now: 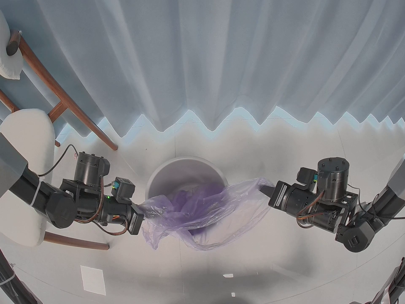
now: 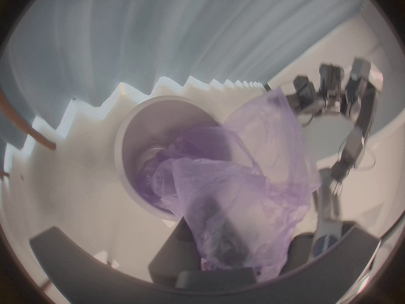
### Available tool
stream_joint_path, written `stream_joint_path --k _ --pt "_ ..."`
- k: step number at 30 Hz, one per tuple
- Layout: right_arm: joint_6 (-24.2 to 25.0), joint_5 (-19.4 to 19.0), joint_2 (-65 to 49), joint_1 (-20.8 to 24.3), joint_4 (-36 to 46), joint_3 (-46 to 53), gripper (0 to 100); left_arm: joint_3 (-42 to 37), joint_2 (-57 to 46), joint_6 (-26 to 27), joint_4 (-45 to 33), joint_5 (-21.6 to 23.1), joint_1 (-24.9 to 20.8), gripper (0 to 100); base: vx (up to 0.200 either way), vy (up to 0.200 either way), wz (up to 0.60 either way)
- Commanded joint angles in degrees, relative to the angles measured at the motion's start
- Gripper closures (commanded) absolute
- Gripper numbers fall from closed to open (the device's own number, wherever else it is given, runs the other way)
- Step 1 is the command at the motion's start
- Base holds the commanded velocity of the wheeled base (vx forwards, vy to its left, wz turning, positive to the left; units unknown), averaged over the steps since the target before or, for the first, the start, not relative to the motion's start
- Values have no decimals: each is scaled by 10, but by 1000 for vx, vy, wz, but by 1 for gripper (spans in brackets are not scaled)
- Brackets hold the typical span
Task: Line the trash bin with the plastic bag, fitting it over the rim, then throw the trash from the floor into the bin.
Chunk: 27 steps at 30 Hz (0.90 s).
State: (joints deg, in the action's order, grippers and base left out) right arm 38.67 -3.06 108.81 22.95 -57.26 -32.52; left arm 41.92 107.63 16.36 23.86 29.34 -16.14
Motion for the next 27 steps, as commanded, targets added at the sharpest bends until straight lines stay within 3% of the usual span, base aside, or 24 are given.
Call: stream_joint_path --k 1,2,7,13,21,22,24,27 --pt "-1 -13 -6 0 7 -26 100 -3 -75 -132 -2 17 -34 100 0 0 0" --pt "-1 -13 -6 0 7 -26 100 -3 -75 -132 -2 17 -34 100 0 0 0" --pt "-2 -30 0 1 19 -52 100 -58 -124 -244 3 27 -49 100 0 0 0" --pt "-2 -39 3 1 37 -58 100 -113 -142 -286 60 63 -43 100 0 0 0" --pt "-4 -39 4 2 47 -76 100 -171 -145 -476 189 63 -54 100 0 0 0" --pt "-6 -39 2 2 58 -82 100 -165 -145 -526 211 57 -59 100 0 0 0" --pt "-9 -39 -3 2 77 -96 100 -142 -142 -577 218 34 -60 100 0 0 0" --pt "-9 -39 1 2 99 -127 100 -111 -122 -578 217 -11 -60 100 0 0 0"
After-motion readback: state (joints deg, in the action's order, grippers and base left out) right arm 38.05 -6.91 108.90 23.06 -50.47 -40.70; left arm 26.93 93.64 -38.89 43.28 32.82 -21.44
